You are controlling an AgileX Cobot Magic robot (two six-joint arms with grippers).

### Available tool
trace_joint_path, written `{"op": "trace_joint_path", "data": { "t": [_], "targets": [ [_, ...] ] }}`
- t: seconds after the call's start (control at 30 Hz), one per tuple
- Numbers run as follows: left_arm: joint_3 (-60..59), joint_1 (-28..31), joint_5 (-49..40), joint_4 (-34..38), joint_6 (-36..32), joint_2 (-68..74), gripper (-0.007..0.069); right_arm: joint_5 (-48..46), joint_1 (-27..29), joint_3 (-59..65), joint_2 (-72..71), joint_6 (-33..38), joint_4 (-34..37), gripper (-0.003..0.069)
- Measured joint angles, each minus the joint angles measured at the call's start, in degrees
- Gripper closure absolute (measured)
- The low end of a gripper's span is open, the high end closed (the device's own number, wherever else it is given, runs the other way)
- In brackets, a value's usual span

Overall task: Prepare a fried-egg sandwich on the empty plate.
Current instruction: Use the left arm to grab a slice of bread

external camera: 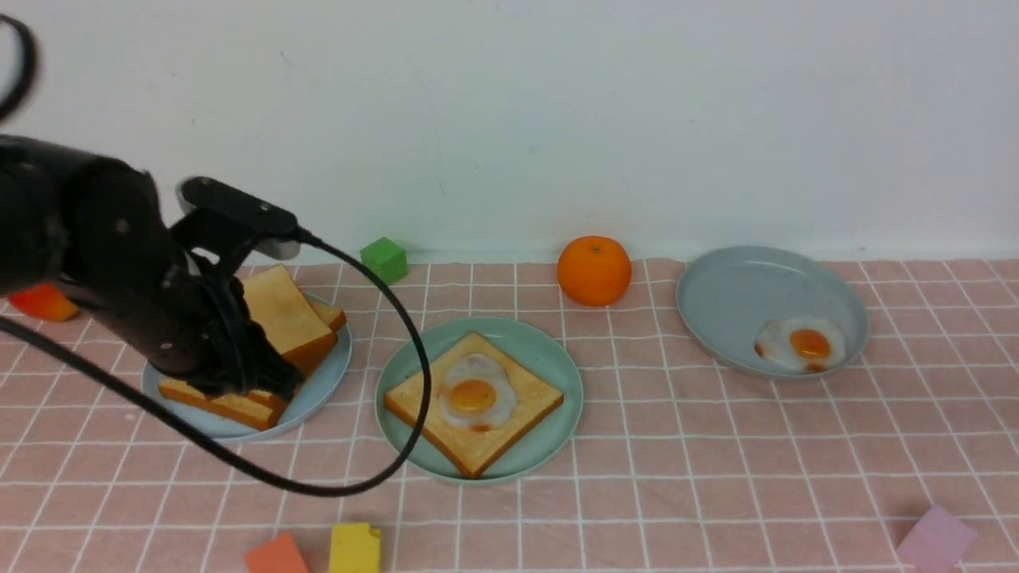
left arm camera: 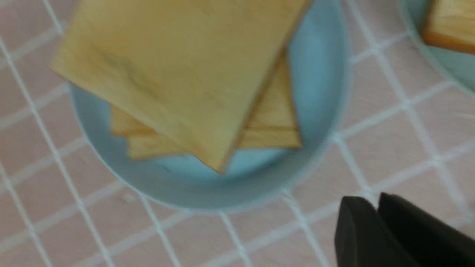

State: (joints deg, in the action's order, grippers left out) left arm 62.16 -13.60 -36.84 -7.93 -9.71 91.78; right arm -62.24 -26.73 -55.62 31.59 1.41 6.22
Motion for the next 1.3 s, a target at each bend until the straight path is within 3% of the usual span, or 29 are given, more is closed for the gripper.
{"op": "trace_joint_path", "data": {
  "t": [0.2, 0.33, 0.73, 0.9, 1.13, 1.3],
  "targets": [
    [0.0, 0.5, 7.0, -6.0, 0.3, 4.3, 0.029, -0.2, 0.0, 0.5, -0.5, 0.1, 0.2, 0.0654],
    [0.7, 2.0, 10.9, -7.5, 1.5, 7.3, 0.0251, -0.2, 0.0, 0.5, -0.5, 0.1, 1.5, 0.0654],
    [1.8, 2.6, 17.7, -13.9, 1.1, 13.7, 0.0256, 0.9, 0.0, 0.5, -0.5, 0.1, 5.3, 0.0652],
    [2.1, 2.6, 18.7, -15.0, 1.1, 15.2, 0.0298, 1.0, 0.0, 0.5, -0.5, 0.1, 6.3, 0.0651],
    [2.4, 2.6, 19.7, -15.7, 1.1, 16.3, 0.0417, 1.0, 0.0, 0.5, -0.6, 0.1, 7.3, 0.0651],
    [2.6, 2.6, 19.8, -15.8, 1.2, 16.3, 0.0425, 1.1, 0.0, 0.5, -0.6, 0.1, 8.6, 0.0651]
  ]
}}
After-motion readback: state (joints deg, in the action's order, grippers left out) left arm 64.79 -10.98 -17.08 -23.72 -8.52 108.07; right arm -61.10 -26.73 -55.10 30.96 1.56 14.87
